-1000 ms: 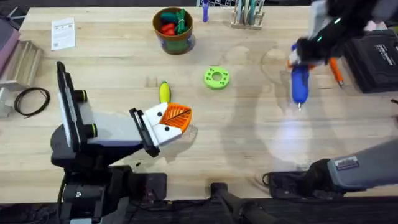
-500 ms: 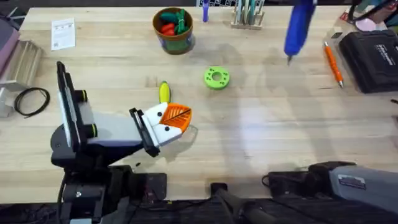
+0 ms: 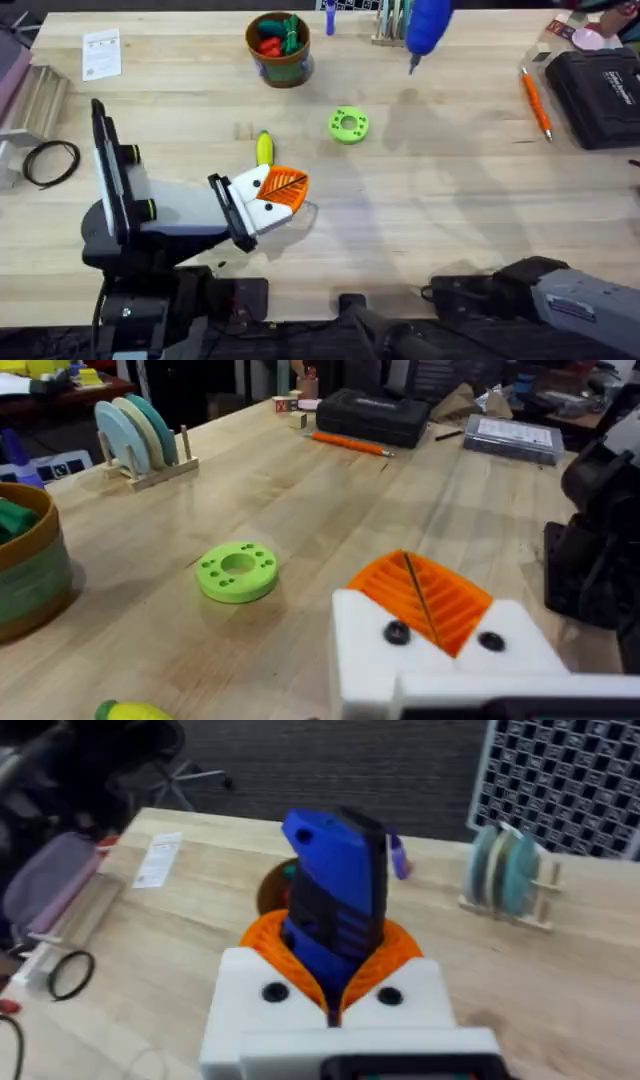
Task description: Pick up the gripper from the table and insert it into the empty holder that is missing its gripper. Then pick up a screw, insert it into the mounting hole, and use the screwdriver to tighten it. Finally, clean up the table by picking up the vegetable and placing it into the bucket.
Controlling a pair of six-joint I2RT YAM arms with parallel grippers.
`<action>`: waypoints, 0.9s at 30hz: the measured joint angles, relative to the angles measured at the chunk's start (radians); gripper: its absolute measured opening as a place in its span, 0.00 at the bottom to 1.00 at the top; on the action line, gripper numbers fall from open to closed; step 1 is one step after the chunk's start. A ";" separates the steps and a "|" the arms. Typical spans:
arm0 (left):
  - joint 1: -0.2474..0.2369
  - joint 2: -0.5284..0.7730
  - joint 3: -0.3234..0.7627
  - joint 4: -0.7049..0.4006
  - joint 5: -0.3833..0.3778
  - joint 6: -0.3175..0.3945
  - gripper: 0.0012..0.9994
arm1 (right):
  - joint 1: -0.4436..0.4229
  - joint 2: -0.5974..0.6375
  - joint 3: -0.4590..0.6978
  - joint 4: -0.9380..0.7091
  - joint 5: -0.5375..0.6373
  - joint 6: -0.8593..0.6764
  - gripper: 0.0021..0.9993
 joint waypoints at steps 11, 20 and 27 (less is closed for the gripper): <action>0.000 0.000 0.000 0.000 0.000 0.000 0.01 | 0.079 -0.042 -0.282 0.540 -0.162 0.123 0.02; 0.000 0.000 0.000 0.000 0.000 0.000 0.01 | 0.085 -0.022 -0.568 1.197 -0.468 0.288 0.02; 0.000 0.000 0.000 0.000 0.000 0.000 0.01 | 0.155 0.004 -0.576 1.348 -0.627 0.325 0.02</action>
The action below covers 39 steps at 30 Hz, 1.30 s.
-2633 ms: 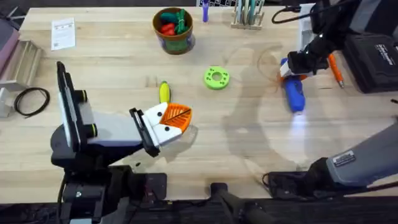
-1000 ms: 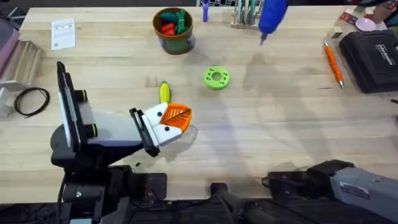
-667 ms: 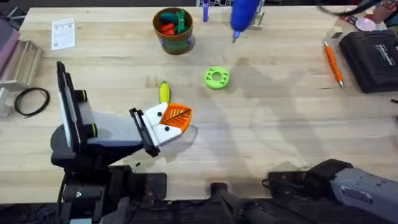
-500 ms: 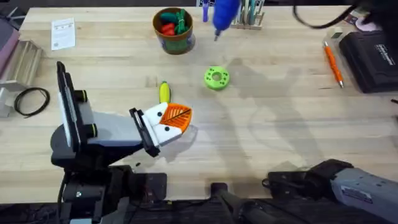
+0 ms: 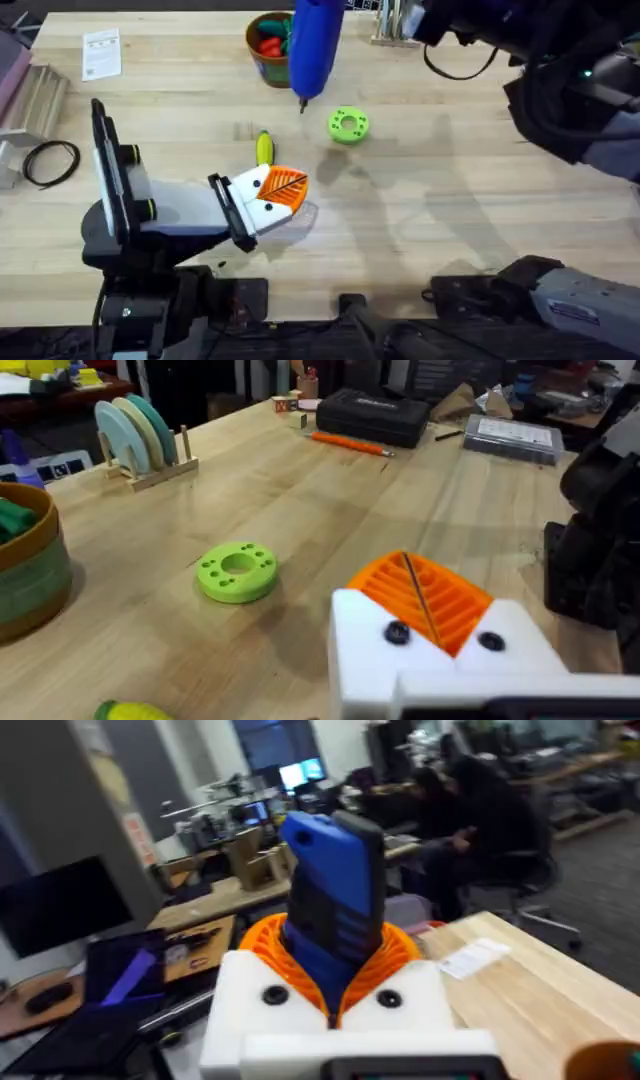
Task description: Pick up the gripper from the table and insert it into the empty holder that is missing its gripper. Then pick up a screw, insert it into the mounting hole, and use the screwdriver to tighten it. Finally, clean up the table by picking up the vegetable and placing it into the bucket.
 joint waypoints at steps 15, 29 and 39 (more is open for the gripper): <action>0.000 0.000 0.000 0.000 0.000 0.000 0.01 | 0.066 0.095 -0.139 0.539 -0.050 0.100 0.02; 0.000 0.000 0.000 0.000 0.000 0.000 0.01 | 0.152 0.199 -0.148 0.670 -0.055 0.134 0.02; 0.000 0.000 0.000 0.000 0.000 0.000 0.01 | 0.222 0.199 -0.148 0.614 -0.058 0.000 0.02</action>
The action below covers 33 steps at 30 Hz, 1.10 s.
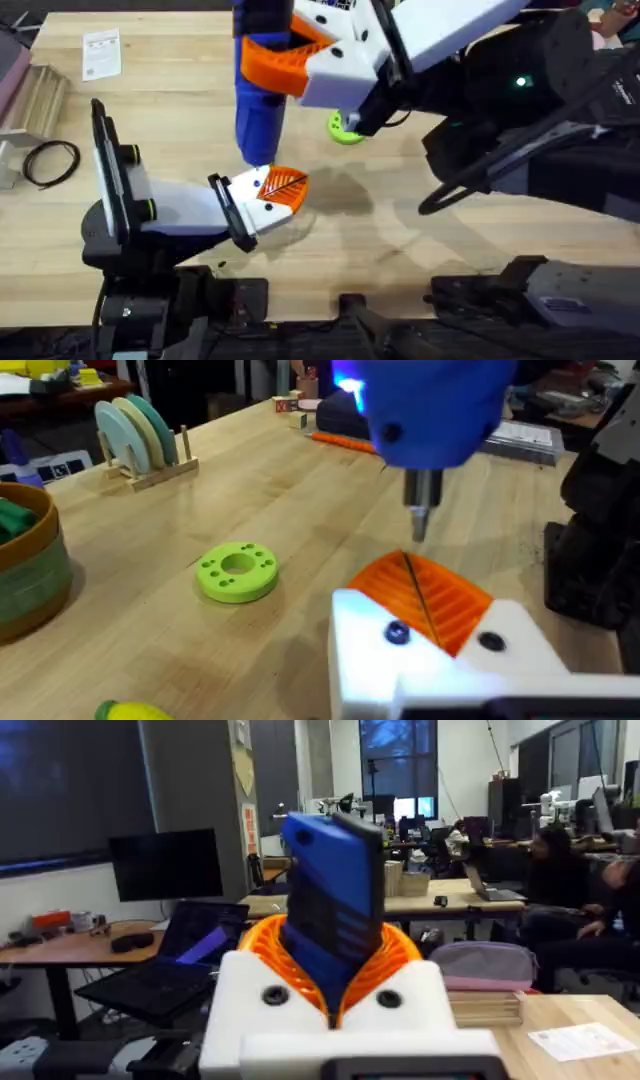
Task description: Pick up the gripper from the table and insert it into the empty holder that is missing its gripper. Then pick up a screw, insert it into the mounting hole, and use the screwdriver to tighten it. Finally, clean up the table by picking up the vegetable and placing it into the bucket.
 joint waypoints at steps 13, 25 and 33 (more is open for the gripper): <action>0.000 0.000 0.000 0.000 0.000 0.000 0.01 | 0.013 0.000 0.000 -0.084 -0.026 -0.103 0.02; 0.000 0.000 0.000 0.000 0.000 0.000 0.01 | 0.046 0.000 0.000 -0.084 -0.060 -0.167 0.02; 0.000 0.000 0.000 0.000 0.000 0.000 0.01 | 0.063 0.000 0.000 -0.088 -0.068 -0.201 0.02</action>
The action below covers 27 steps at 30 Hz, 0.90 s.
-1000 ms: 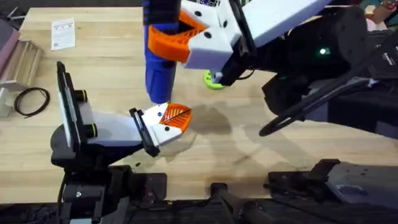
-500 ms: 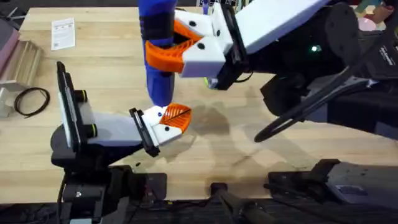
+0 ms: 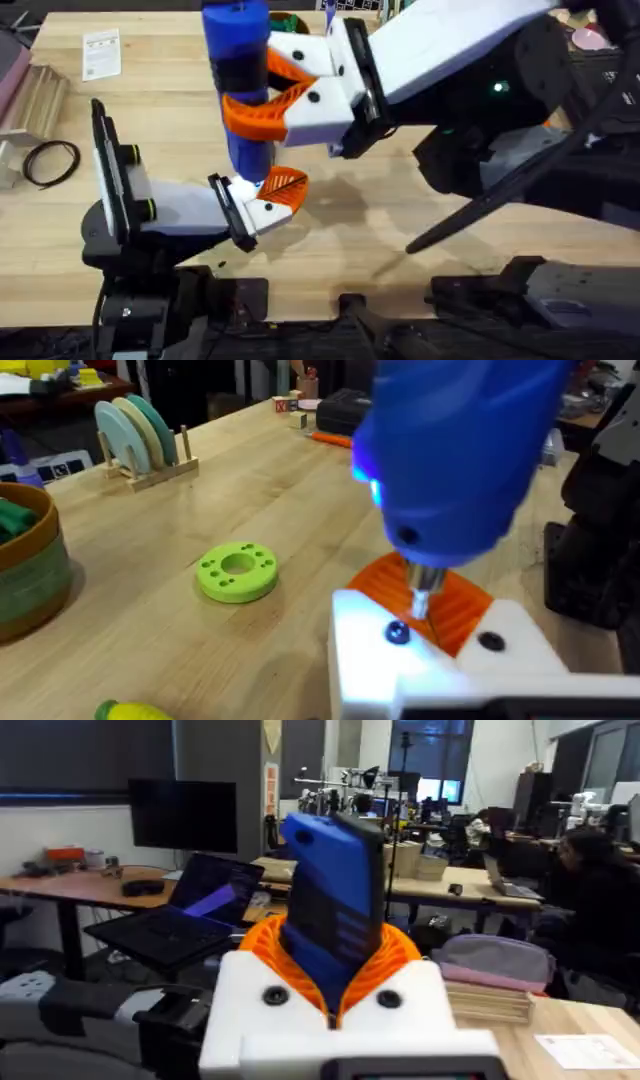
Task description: Pick up the gripper from the table and insert it into the empty holder that is missing its gripper. Then pick up a screw, insert it into the mounting hole, and use the screwdriver to tighten it. Finally, clean up the table by picking up the vegetable and placing it into the bucket.
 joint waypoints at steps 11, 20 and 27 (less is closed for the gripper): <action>0.000 0.000 0.000 0.000 0.000 0.000 0.01 | 0.016 0.000 0.000 -0.036 -0.007 -0.023 0.02; 0.000 0.000 0.000 0.000 0.000 0.000 0.01 | 0.016 0.000 0.015 -0.037 -0.042 -0.053 0.02; 0.000 0.000 0.000 0.000 0.000 0.000 0.01 | 0.016 0.000 0.024 -0.046 -0.072 -0.073 0.02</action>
